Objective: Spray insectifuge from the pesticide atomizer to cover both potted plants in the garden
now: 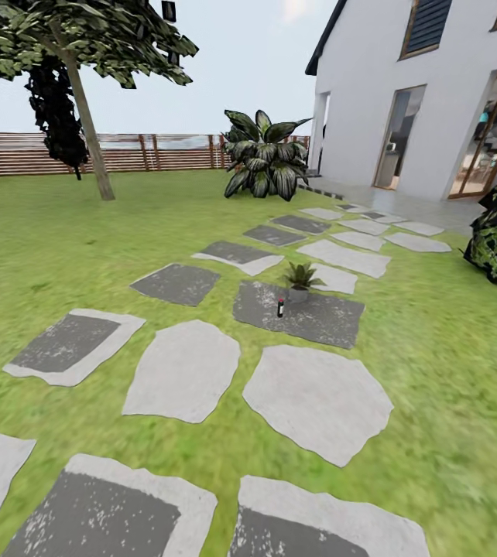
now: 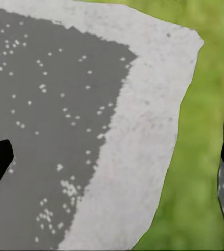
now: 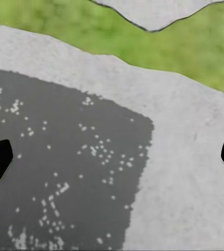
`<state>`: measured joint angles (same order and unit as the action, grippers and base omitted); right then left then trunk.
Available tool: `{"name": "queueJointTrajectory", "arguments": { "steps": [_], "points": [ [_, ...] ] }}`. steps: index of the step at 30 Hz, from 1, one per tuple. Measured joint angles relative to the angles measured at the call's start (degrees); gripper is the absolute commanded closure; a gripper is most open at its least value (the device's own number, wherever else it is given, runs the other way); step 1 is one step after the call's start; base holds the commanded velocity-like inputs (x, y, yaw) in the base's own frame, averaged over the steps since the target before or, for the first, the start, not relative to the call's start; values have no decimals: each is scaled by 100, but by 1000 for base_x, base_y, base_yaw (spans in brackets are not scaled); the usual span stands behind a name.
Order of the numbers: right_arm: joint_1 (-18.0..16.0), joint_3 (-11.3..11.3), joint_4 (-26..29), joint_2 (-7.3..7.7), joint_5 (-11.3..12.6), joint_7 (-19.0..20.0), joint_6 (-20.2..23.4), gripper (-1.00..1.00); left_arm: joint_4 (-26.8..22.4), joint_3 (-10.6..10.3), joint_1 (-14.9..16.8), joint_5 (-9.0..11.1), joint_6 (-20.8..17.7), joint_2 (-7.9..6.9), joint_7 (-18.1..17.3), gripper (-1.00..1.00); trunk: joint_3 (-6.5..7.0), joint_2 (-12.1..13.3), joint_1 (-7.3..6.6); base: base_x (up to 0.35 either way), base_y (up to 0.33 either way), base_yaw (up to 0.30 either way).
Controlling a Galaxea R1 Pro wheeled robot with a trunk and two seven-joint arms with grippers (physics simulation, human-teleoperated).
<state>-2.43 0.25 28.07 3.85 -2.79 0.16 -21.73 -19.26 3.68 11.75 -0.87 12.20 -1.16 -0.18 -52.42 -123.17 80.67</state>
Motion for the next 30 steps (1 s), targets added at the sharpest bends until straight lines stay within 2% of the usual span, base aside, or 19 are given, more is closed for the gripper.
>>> {"name": "queueJointTrajectory", "arguments": {
  "steps": [21, 30],
  "points": [
    [0, 0, 0, 0, 0, 0, 0, -100, 1, 0, 0, 0, 0, 0, -2, -100, 0, 0, 0, 337, 0, -4],
    [2, 0, 2, 1, 0, 0, 1, -100, 3, -1, 2, 0, 1, 0, 0, -100, 0, 0, 0, 336, 7, -241]
  ]
}}
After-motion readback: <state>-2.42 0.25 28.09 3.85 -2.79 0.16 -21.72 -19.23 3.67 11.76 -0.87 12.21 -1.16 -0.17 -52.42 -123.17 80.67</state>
